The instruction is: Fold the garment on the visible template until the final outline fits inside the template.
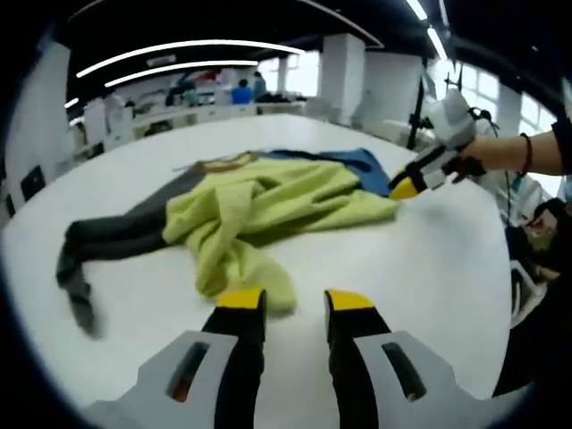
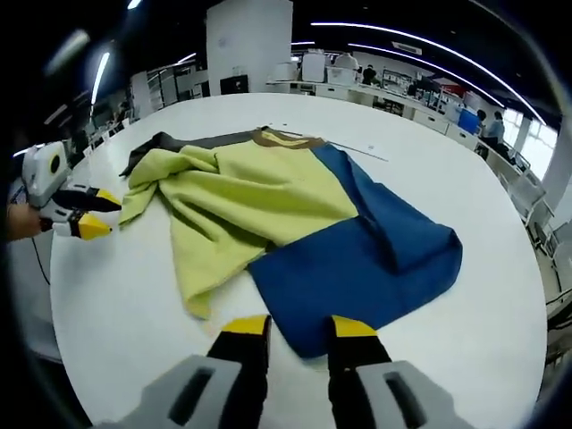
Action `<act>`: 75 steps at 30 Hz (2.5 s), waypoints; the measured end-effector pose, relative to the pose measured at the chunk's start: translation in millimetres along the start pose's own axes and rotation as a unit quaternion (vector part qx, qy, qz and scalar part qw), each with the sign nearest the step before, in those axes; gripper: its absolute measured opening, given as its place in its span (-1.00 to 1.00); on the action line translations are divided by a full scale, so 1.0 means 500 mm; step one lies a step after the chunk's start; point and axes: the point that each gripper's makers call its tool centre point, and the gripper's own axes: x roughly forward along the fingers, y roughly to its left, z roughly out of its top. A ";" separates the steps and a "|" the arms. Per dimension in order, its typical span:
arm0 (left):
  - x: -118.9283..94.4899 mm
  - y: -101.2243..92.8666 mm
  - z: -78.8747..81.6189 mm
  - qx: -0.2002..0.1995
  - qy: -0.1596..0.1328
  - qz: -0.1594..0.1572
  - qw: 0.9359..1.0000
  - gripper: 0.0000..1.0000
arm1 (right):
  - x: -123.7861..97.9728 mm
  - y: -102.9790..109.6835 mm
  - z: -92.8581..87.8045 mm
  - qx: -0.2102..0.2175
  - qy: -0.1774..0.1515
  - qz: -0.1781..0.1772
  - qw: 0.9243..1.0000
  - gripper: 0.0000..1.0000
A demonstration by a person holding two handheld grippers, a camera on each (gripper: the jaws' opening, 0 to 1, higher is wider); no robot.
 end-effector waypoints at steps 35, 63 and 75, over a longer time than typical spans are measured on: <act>-0.016 0.038 -0.018 -0.019 0.022 0.035 0.999 -0.96 | -0.074 -0.107 0.073 0.035 -0.050 -0.049 0.997 -1.00; -0.112 0.016 0.047 -0.027 -0.018 0.027 0.999 -0.97 | -0.231 -0.388 0.050 0.218 -0.091 -0.206 0.950 -1.00; -0.110 0.020 0.058 -0.009 -0.026 0.034 0.999 -0.97 | -0.259 -0.473 -0.007 0.263 -0.066 -0.249 0.930 -1.00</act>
